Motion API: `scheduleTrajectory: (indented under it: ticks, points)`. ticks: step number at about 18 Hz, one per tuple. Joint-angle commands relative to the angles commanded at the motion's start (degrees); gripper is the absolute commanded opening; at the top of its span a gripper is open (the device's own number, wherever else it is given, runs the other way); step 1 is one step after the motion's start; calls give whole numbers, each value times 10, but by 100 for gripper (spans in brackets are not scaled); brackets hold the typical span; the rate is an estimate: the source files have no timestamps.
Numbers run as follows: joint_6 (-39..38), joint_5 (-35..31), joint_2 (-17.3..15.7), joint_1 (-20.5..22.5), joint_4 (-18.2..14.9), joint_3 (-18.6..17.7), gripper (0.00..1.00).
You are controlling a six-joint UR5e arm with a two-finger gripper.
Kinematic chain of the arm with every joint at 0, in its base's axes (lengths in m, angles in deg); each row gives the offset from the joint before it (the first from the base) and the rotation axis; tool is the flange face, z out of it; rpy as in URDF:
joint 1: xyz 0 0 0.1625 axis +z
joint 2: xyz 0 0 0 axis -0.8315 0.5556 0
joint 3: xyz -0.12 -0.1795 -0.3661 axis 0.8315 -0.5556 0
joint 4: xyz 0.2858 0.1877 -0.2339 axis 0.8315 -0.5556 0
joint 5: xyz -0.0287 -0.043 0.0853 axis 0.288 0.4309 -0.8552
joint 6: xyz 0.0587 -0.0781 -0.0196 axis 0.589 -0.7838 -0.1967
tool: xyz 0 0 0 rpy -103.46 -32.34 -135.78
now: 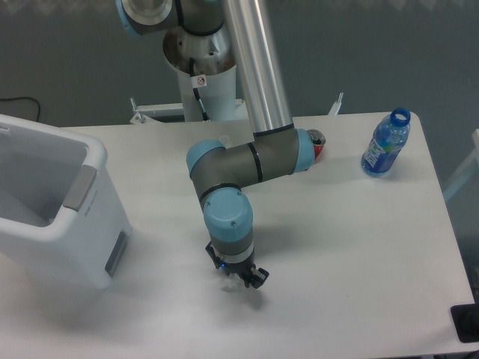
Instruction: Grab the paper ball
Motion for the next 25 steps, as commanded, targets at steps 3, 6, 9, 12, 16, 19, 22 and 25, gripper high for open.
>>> scheduleTrajectory:
  ticks: [3,6,9,12,16,19,22,25]
  points:
    - [0,0,-2,1,0,1,0]
    - [-11,0,-6,3,-2,16,0]
    - [-16,-2,-17,8,-5,35,0]
    - [-19,-4,-55,43,-28,39,0]
    - [14,12,-75,100,-195,109,0]
    - [103,10,-82,115,-257,143,0]
    - [135,3,-86,116,-258,155,0]
    - [154,-1,-88,117,-264,165,0]
